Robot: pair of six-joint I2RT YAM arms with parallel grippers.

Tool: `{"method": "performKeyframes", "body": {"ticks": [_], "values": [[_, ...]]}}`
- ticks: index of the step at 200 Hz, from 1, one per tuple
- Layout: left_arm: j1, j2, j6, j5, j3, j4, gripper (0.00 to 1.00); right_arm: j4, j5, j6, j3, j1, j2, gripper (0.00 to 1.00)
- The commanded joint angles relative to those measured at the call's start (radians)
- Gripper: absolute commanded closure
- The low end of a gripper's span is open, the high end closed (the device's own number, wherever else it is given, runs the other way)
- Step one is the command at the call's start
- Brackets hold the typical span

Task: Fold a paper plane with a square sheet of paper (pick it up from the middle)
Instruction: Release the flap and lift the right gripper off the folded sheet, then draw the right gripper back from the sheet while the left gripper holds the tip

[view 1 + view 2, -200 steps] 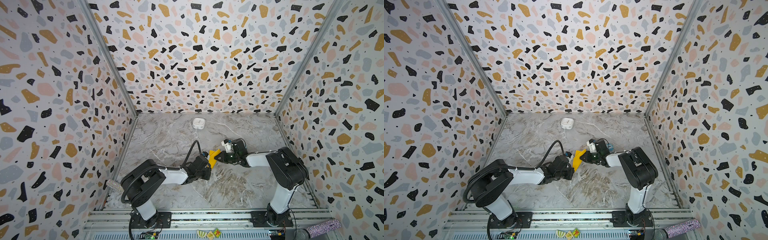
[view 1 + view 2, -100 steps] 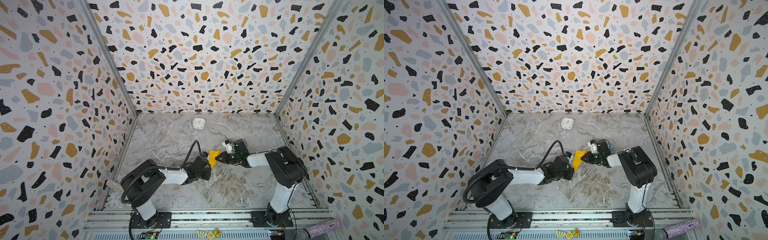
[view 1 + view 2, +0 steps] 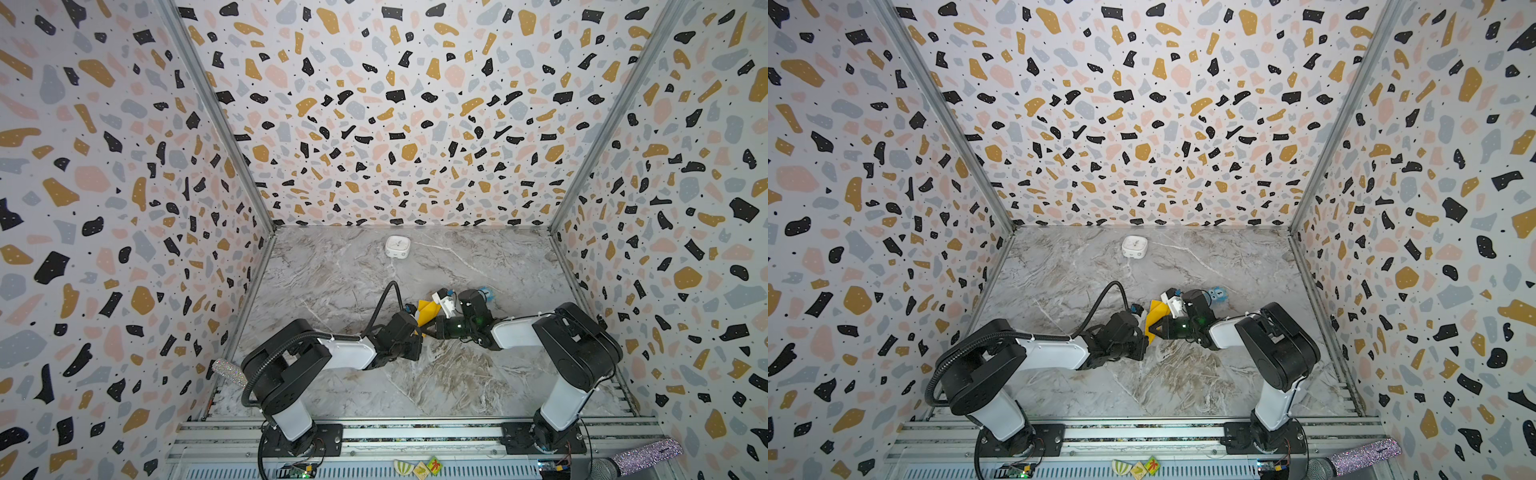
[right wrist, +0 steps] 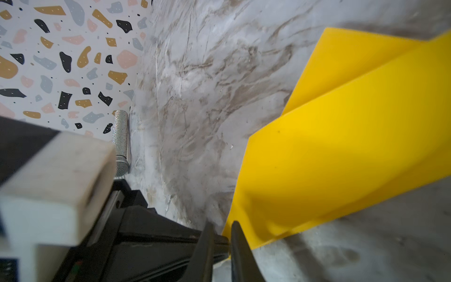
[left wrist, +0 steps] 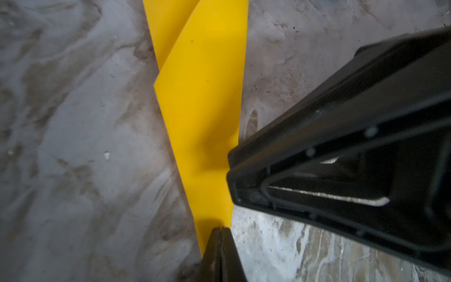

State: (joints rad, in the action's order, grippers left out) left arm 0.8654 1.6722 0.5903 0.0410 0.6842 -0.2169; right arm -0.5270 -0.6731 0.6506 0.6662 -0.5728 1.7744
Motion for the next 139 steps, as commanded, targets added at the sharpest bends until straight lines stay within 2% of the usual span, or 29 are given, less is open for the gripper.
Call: {"method": "performKeyframes", "body": {"ticks": [1,41,96,139], "values": [[0.003,0.015,-0.004,-0.023,-0.029,0.137,1.0,-0.024,-0.038,0.006,0.045,-0.008,0.036,0.83],[0.003,0.011,-0.005,-0.023,-0.032,0.141,1.0,-0.025,-0.034,0.0,0.038,0.02,0.081,0.84],[0.003,0.008,-0.004,-0.021,-0.041,0.136,1.0,-0.009,-0.008,-0.002,0.002,0.187,0.132,0.87],[0.003,0.006,-0.007,-0.021,-0.038,0.139,1.0,0.032,-0.003,-0.053,0.027,0.202,0.001,0.87]]}}
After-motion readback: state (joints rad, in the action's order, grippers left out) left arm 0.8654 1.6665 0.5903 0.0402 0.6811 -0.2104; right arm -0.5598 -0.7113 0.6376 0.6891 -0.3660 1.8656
